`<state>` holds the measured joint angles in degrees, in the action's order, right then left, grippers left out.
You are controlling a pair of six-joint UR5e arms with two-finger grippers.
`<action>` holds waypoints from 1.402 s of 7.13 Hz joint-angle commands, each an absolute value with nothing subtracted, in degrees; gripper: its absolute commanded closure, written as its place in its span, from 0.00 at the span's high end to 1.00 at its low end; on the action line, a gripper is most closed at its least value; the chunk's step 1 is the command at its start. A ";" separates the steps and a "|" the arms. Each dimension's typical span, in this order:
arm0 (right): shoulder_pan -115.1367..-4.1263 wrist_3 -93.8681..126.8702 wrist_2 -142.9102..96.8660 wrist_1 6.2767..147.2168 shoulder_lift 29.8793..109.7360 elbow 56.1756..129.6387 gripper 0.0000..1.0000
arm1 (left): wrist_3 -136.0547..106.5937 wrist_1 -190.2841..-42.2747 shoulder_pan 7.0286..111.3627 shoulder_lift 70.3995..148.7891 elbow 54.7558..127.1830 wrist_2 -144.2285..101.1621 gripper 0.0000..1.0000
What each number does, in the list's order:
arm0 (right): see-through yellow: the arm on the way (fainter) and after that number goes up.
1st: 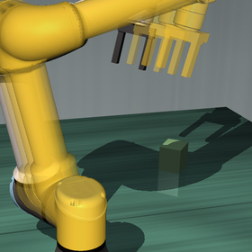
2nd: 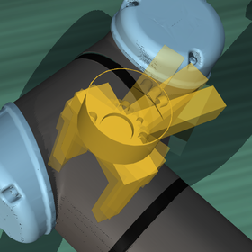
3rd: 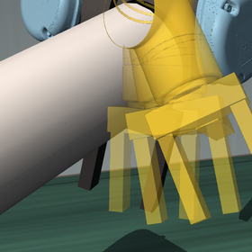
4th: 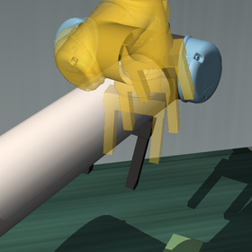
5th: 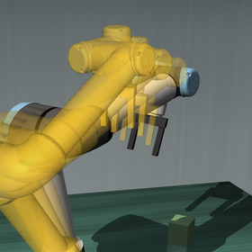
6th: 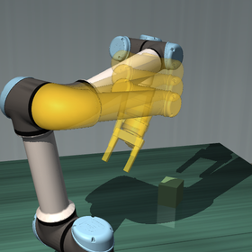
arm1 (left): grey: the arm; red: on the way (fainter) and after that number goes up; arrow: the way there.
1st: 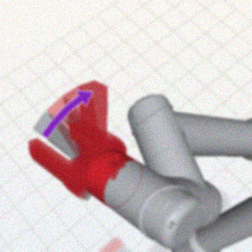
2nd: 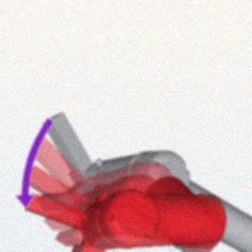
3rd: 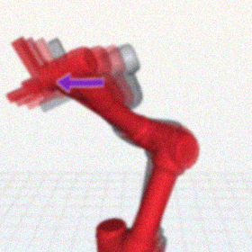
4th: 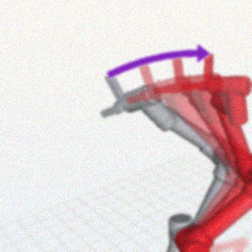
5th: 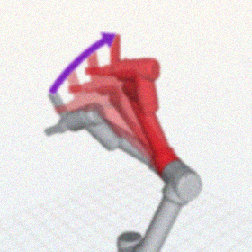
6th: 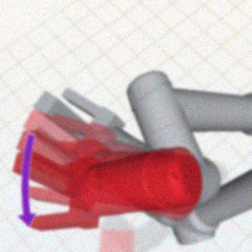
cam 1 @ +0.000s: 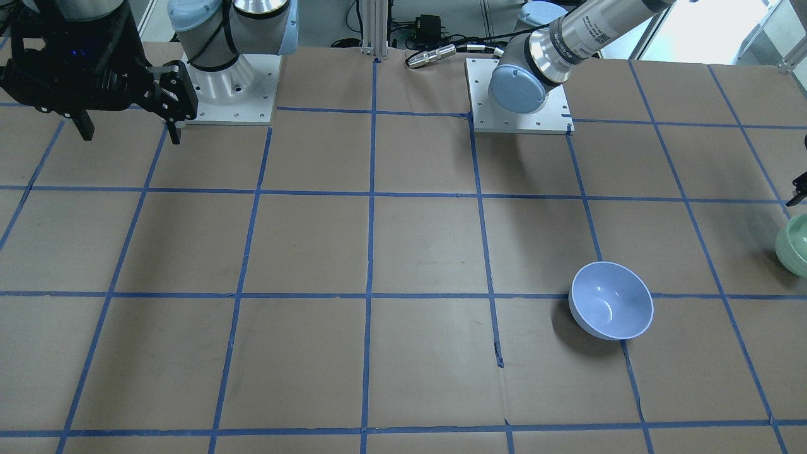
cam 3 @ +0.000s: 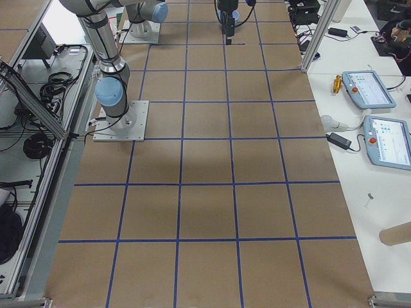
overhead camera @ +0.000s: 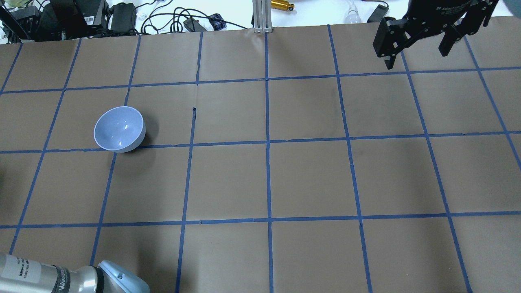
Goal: Stack green bowl on blue bowl
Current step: 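Lower the left gripper onto the pale green bowl's rim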
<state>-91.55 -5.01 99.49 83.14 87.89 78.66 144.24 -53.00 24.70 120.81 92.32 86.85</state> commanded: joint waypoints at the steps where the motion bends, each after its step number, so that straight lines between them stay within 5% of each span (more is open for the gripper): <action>1: -91.49 -5.01 99.49 83.14 87.89 78.66 1.00 | 144.23 -52.91 24.70 121.29 92.29 87.45 1.00; 6: -91.58 -5.01 99.49 83.14 87.89 78.66 1.00 | 144.49 -52.56 24.70 123.92 90.53 87.63 0.90; 7: -91.58 -5.01 99.49 83.14 87.89 78.66 1.00 | 144.67 -52.47 24.70 124.10 90.53 88.06 0.51; 8: -91.58 -5.01 99.49 83.14 87.89 78.66 1.00 | 144.67 -52.47 24.70 124.10 90.53 88.76 0.01; 10: -91.58 -5.01 99.49 83.14 87.89 78.66 1.00 | 145.89 -52.64 24.70 123.93 90.53 88.77 0.00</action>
